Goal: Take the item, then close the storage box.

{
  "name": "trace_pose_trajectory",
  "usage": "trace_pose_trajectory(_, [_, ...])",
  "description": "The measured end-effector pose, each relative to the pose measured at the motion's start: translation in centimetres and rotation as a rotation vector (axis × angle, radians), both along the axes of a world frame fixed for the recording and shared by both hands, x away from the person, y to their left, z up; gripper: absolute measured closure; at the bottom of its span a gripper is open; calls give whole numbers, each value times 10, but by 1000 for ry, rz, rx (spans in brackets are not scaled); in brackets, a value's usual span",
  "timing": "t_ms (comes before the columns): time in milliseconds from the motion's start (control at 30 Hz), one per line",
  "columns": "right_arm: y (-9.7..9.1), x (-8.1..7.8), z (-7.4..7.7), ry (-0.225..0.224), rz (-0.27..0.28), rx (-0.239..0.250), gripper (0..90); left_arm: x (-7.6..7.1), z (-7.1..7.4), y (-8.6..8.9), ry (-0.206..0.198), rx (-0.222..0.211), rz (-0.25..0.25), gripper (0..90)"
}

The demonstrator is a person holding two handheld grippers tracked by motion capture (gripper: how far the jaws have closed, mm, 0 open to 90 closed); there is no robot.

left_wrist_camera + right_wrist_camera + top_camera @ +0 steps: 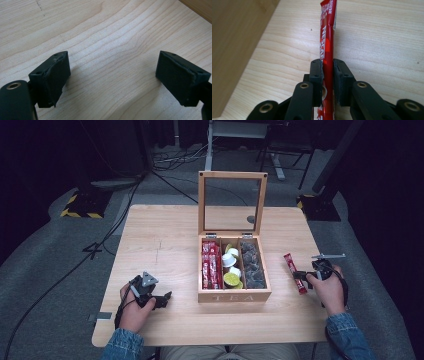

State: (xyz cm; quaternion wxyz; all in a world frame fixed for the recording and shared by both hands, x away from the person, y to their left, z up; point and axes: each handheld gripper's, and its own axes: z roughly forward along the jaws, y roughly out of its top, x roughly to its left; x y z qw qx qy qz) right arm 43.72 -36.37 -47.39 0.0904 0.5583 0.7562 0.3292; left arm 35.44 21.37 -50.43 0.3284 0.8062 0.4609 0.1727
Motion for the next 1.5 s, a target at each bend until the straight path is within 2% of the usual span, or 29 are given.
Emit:
trace_pose_trajectory(100, [1, 0, -3, 5, -3, -24, 775, 0, 0, 0, 0, -2, 0, 127])
trace_pose_trajectory(267, [3, -1, -5, 0, -13, -46, 675, 1, 0, 0, -2, -2, -1, 122])
trace_pose_trajectory(467, [-2, -4, 1, -72, -31, -49, 553, 3, 0, 0, 3, 2, -6, 112])
trace_pose_trajectory(667, [-5, -7, 8, -157, -26, -43, 450, 6, 0, 0, 3, 2, -13, 99])
trace_pose_trajectory(800, [-6, -10, 17, -203, -21, -30, 425, 7, 0, 0, 7, 3, -13, 91])
trace_pose_trajectory(933, [-6, -12, 25, -229, -16, -13, 425, 9, 0, -1, 5, 7, -13, 82])
trace_pose_trajectory(1033, [-3, -12, 34, -271, 1, 7, 424, 9, 0, -1, 7, 6, -13, 81])
trace_pose_trajectory(1100, [2, -11, 43, -288, 33, 33, 422, 9, 0, -1, 7, 6, -12, 81])
trace_pose_trajectory(1233, [5, -7, 62, -339, 57, 24, 416, 9, 0, -1, 6, 7, -12, 81])
trace_pose_trajectory(1300, [7, -5, 72, -361, 65, 35, 411, 9, 0, -1, 6, 7, -12, 81])
trace_pose_trajectory(1400, [11, -2, 84, -381, 87, 39, 398, 9, 0, -1, 6, 7, -12, 81])
trace_pose_trajectory(1500, [15, 1, 93, -369, 91, 37, 404, 9, 0, -1, 6, 7, -12, 81])
